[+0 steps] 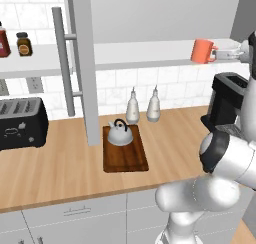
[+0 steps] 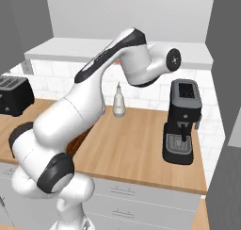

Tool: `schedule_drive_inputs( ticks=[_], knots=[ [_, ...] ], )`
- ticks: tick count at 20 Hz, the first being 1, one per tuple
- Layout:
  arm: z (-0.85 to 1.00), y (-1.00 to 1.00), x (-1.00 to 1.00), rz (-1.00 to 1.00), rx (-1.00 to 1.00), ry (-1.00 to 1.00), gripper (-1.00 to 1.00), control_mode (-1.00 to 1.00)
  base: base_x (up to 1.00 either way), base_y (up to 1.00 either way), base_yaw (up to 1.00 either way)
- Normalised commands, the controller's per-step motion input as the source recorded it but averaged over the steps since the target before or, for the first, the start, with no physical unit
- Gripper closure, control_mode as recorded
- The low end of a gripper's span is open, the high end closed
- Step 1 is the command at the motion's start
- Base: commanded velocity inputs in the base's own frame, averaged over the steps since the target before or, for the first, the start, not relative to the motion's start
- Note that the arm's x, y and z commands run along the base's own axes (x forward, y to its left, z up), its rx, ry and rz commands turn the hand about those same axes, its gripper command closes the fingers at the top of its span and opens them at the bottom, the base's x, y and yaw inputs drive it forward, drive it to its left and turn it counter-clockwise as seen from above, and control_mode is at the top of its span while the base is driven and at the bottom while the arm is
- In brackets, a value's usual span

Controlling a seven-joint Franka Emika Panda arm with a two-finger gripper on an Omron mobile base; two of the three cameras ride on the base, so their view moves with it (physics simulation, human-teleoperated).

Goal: Pick the kettle from the counter and place it on the tray. Then pick the mug from the cabinet and place it on the tray. Then close the cabinet doors.

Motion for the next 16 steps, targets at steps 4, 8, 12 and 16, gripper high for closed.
schedule_drive_inputs(
  ticks=[4,8,12,16],
  knots=[
    [0.0,0.39,-0.79,0.13,0.0,-0.08,1.0,-1.0,0.0,0.0,0.0],
    [-0.03,0.46,-0.8,0.14,0.0,-0.05,1.0,-1.0,0.0,0.0,0.0],
    [-0.19,0.46,-0.72,0.15,0.0,0.0,1.0,-1.0,0.0,0.0,0.0],
    [-0.32,0.26,-0.56,0.18,0.0,0.0,1.0,-1.0,0.0,0.0,0.0]
  ],
)
